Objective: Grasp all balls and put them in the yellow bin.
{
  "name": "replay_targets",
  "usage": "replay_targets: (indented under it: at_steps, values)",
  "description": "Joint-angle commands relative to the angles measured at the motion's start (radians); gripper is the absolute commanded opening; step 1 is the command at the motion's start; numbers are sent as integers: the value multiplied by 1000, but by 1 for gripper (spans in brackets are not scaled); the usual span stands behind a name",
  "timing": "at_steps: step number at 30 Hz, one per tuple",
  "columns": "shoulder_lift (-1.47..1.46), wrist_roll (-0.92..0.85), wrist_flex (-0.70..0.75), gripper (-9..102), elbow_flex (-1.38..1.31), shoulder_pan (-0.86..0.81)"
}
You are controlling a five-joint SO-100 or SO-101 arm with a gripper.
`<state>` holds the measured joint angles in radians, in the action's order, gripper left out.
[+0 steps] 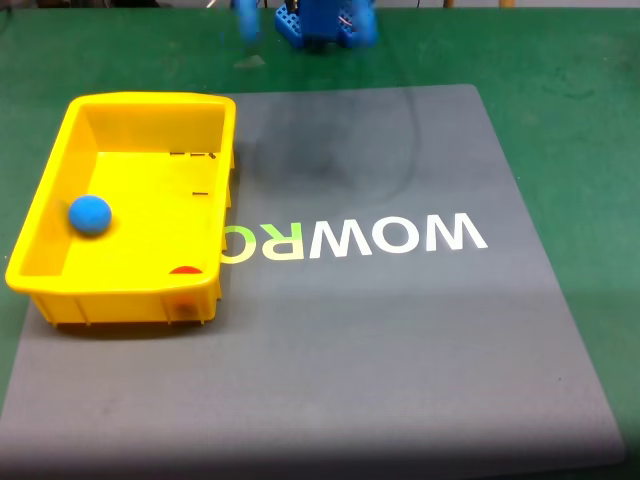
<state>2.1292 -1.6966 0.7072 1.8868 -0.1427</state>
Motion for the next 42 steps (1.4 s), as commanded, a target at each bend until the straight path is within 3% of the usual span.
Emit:
replay_targets:
  at_steps: [1, 11, 26, 36, 42]
  values:
    - [261, -31, -15, 38, 238, 72]
    - [739, -83, 149, 0, 678, 124]
    - [1160, -106, 422, 0, 1097, 60]
    - [1195, -83, 489, 0, 1212, 52]
    - [1198, -44, 635, 0, 1213, 75]
